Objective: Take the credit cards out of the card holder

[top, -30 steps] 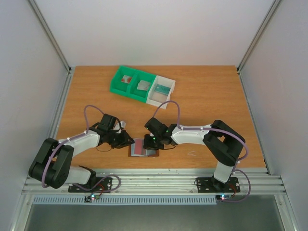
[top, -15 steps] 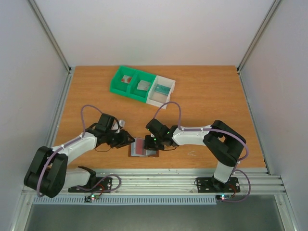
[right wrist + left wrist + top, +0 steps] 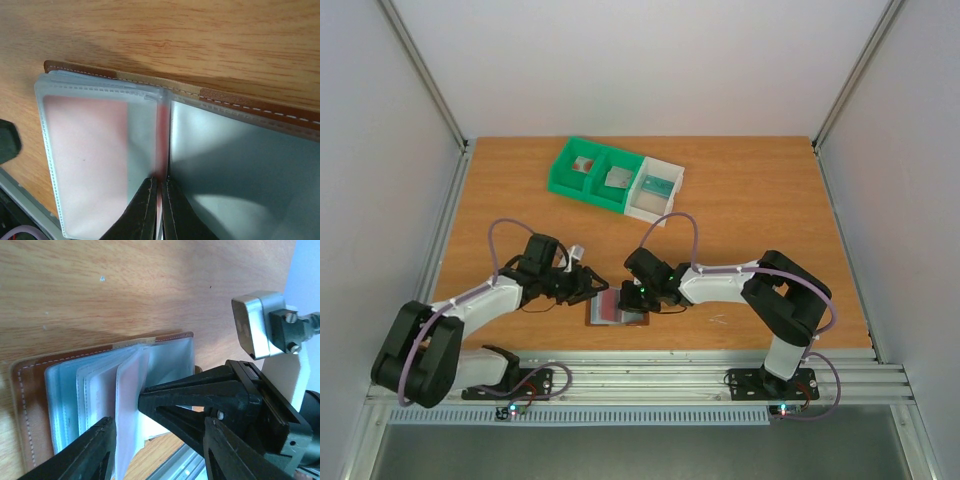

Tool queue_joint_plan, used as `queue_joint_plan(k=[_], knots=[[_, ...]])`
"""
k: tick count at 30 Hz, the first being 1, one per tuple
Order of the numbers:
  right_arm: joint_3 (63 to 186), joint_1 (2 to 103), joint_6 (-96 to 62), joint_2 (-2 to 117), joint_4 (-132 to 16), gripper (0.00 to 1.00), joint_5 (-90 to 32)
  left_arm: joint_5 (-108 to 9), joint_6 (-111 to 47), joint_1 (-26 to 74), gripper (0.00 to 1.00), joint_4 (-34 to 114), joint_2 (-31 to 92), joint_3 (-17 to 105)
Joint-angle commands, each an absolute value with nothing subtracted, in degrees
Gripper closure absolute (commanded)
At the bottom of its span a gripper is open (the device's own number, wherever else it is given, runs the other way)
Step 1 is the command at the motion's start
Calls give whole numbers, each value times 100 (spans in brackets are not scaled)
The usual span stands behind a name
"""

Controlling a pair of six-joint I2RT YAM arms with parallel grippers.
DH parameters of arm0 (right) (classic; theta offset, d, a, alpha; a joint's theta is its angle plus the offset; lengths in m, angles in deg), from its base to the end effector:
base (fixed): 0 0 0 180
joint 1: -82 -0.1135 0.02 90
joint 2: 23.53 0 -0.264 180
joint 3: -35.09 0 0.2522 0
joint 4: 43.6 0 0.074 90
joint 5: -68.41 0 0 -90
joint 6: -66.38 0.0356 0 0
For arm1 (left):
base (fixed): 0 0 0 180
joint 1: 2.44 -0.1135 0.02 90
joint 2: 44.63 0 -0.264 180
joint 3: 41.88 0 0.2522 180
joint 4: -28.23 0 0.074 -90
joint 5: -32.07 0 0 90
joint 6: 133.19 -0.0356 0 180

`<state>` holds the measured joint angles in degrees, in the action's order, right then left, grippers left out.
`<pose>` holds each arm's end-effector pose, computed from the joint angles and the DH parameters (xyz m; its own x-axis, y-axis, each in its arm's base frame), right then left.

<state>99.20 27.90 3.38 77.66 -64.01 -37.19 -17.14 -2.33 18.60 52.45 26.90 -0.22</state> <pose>0.1861 0.2734 0.1291 -0.8333 -0.4054 -0.3759 -0.5462 0.7090 0.4461 0.1916 -0.0986 0.1565 -0.9835 -0.1524 -0.0974 -0.0185 0.6206 -0.7839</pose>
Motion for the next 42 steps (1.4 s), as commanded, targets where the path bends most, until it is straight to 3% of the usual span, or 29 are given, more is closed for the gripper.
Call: queue_joint_plan(k=[1, 18, 30, 42], knots=[[9685, 2775, 436, 7878, -6475, 94, -3576, -1232, 34, 1881, 51, 4323, 3091, -201], [9597, 2786, 469, 7825, -6375, 94, -3520, -1138, 398, 1883, 57, 3541, 3526, -457], [9482, 2786, 507, 7547, -6180, 86, -3576, -1078, 514, 1885, 57, 3734, 3259, -412], [9393, 2786, 502, 7366, -6289, 92, -3496, -1141, 733, 1930, 58, 3882, 3025, -273]])
